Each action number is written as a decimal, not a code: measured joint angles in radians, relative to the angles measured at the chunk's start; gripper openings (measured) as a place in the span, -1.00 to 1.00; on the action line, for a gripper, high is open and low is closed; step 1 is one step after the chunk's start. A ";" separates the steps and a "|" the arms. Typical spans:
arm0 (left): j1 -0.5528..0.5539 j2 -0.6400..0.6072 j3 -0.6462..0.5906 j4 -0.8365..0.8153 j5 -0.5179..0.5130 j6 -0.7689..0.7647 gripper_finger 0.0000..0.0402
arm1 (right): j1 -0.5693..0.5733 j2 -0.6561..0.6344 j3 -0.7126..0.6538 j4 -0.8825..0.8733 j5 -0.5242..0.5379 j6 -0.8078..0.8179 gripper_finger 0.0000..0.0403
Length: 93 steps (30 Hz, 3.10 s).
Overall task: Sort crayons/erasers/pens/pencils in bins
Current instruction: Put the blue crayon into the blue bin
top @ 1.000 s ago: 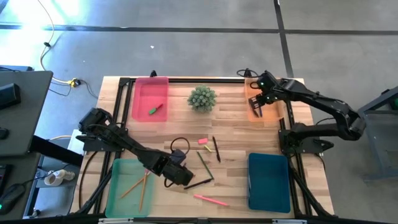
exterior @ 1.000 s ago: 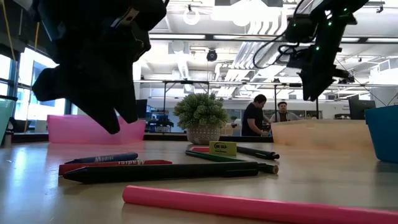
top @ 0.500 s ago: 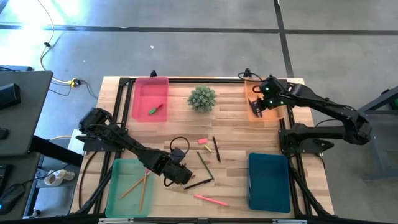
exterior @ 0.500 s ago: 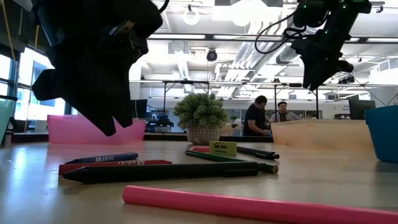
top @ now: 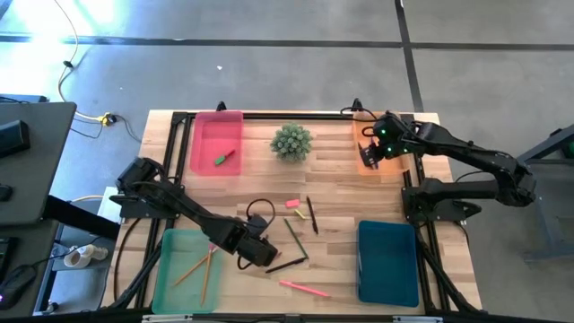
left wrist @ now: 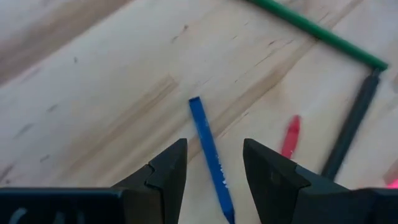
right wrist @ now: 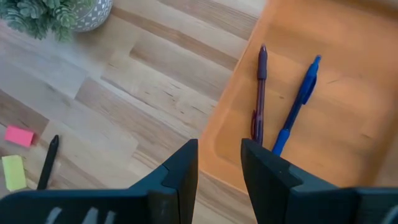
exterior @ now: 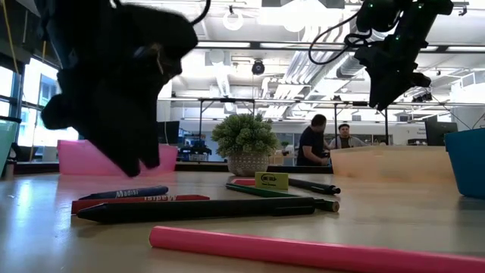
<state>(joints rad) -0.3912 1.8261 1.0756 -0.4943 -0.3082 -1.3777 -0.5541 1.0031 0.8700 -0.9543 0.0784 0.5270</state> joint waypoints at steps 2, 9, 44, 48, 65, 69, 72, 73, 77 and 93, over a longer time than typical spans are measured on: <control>0.000 0.022 0.000 -0.005 0.006 -0.017 -0.28 | 0.000 0.000 0.000 0.000 0.000 0.000 -0.43; 0.000 0.057 0.004 -0.020 0.000 -0.024 -0.28 | 0.000 0.000 0.000 0.000 0.000 -0.001 -0.43; 0.044 0.070 0.002 -0.091 0.083 0.072 -0.93 | 0.001 -0.013 -0.001 0.000 -0.041 -0.062 -0.43; 0.044 0.067 0.000 -0.088 0.086 0.073 -0.93 | 0.028 -0.053 -0.001 0.000 -0.082 -0.064 -0.43; 0.045 0.065 0.000 -0.083 0.117 0.073 -0.93 | 0.425 -0.186 -0.001 0.001 -0.147 0.066 -0.43; 0.047 0.057 -0.002 -0.075 0.138 0.073 -0.93 | 0.567 -0.186 -0.001 0.001 -0.046 0.123 -0.43; 0.047 0.047 -0.004 -0.069 0.139 0.073 -0.93 | 0.643 -0.186 -0.001 0.001 0.018 0.170 -0.43; 0.050 0.039 -0.004 -0.069 0.142 0.073 -0.93 | 0.662 -0.186 -0.002 0.000 0.028 0.181 -0.43; 0.066 0.023 -0.006 -0.062 0.164 0.083 -0.93 | 0.715 -0.186 -0.002 0.001 0.035 0.214 -0.43; 0.139 -0.004 -0.003 0.232 0.236 0.197 -0.93 | 0.878 -0.185 -0.002 0.168 0.021 0.281 -0.43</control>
<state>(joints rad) -0.2527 1.8225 1.0725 -0.2627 -0.0718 -1.1805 0.3242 0.8177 0.8684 -0.7860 0.0993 0.8078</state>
